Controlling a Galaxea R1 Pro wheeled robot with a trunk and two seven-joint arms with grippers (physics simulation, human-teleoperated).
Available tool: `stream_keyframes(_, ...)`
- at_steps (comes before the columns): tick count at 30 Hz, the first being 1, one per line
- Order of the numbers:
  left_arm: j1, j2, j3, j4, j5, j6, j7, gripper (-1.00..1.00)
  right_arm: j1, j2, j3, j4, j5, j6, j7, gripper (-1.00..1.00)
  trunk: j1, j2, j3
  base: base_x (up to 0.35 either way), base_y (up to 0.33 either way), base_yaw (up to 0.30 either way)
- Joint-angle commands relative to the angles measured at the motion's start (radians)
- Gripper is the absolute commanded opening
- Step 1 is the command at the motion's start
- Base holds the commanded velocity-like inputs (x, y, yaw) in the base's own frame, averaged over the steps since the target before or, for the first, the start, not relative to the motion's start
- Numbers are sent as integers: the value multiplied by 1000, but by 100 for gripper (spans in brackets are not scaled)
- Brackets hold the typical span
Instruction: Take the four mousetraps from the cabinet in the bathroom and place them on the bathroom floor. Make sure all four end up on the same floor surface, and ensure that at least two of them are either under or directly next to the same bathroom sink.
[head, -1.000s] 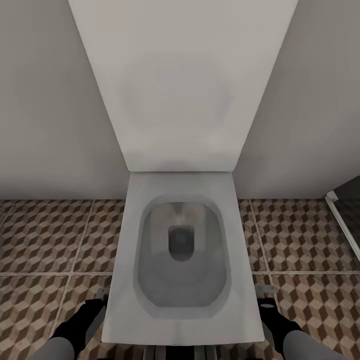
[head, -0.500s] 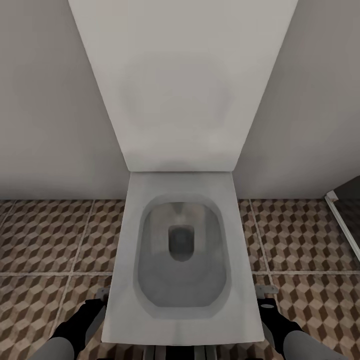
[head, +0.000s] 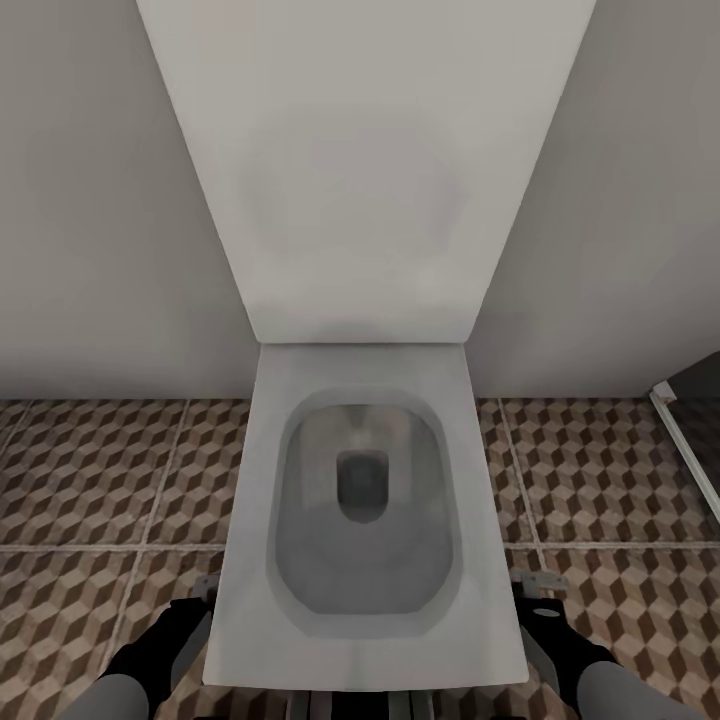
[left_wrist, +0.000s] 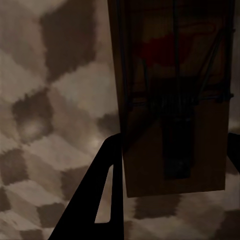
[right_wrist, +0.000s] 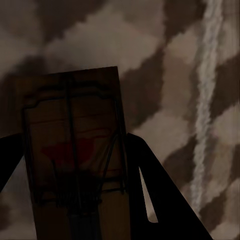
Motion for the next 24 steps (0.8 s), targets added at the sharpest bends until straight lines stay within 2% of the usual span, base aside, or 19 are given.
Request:
stream_keyframes(1,0,1,-6,-2,10,5,7,-100,0,-1,8,-2,-15,5,-5,-100,0,0,-1,0,0,0)
stream_keyframes(24,0,1,-6,-1,9,5,7,-100,0,-1,8,-1,-20,5,-4,-100,0,0,-1,0,0,0)
